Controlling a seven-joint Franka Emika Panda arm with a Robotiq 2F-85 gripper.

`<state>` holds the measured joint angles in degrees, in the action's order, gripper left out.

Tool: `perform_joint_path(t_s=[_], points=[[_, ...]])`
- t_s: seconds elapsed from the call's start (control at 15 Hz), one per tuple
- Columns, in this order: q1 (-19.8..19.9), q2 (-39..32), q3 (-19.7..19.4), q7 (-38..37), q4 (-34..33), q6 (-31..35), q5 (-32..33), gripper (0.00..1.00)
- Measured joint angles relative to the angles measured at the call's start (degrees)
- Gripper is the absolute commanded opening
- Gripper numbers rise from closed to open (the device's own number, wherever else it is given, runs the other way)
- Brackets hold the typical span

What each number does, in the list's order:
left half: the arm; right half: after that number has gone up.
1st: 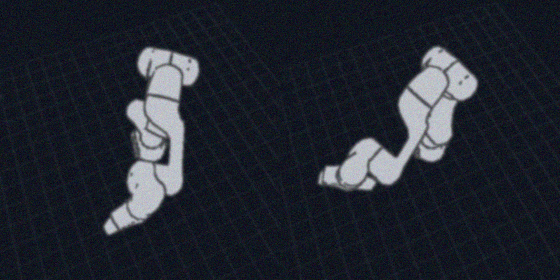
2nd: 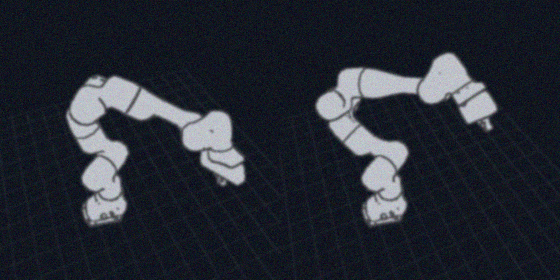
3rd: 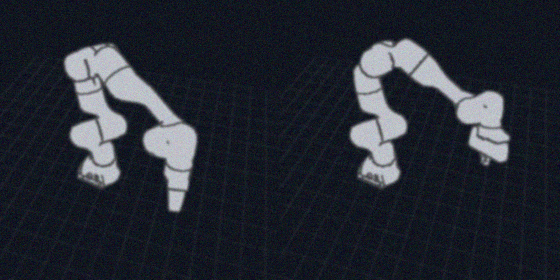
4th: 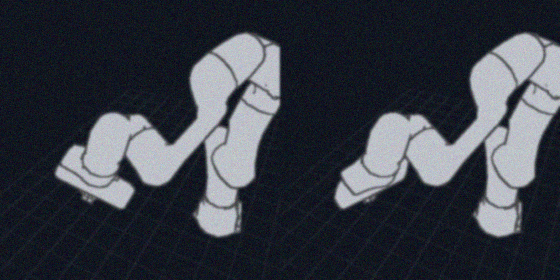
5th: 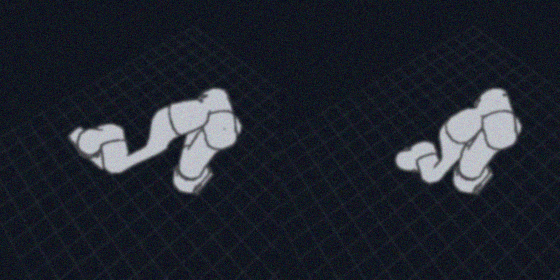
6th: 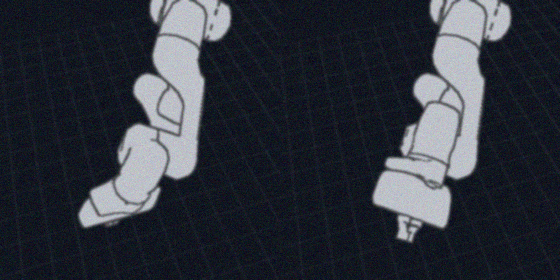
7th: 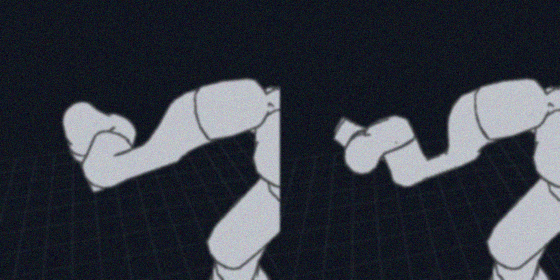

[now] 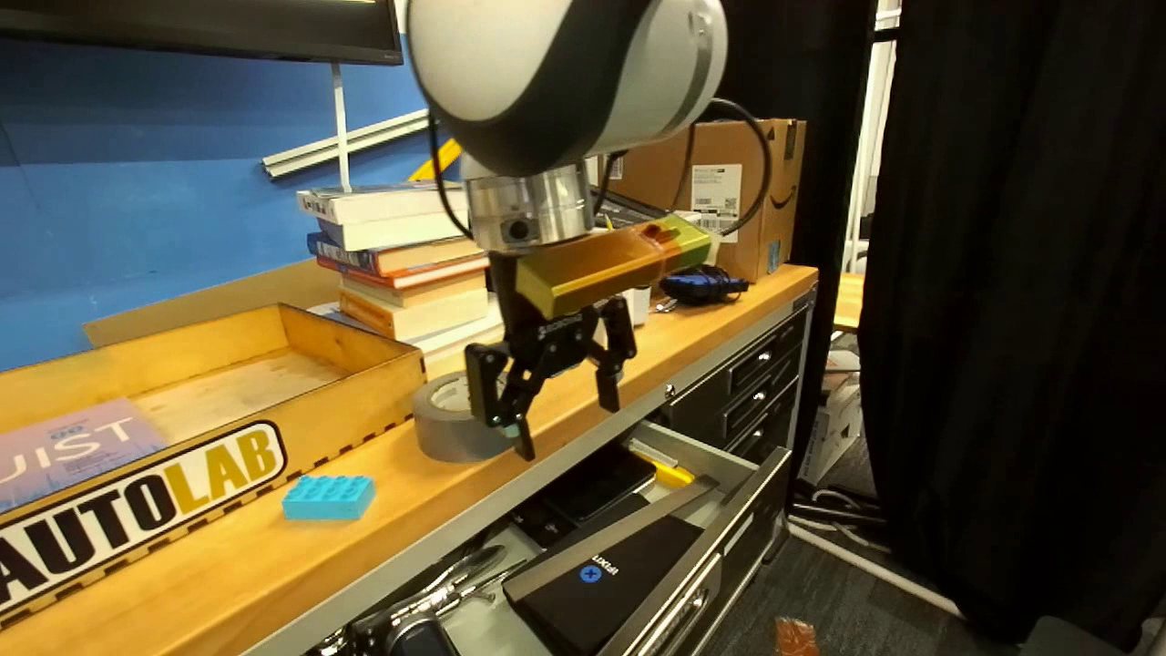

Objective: Pick up the blue object from the counter and put it in the open drawer and close it

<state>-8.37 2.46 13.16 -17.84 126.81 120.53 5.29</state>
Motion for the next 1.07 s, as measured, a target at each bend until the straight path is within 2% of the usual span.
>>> perform_joint_path(t_s=[0.53,0.67,1.07], points=[[-8.1,-12.6,3.5,12.2,-12.4,-2.8,0.7,1.00],[-10.0,-15.1,3.6,11.9,-15.7,-3.1,3.0,1.00],[-13.8,-20.7,2.5,4.6,-22.7,-1.0,12.1,1.00]])
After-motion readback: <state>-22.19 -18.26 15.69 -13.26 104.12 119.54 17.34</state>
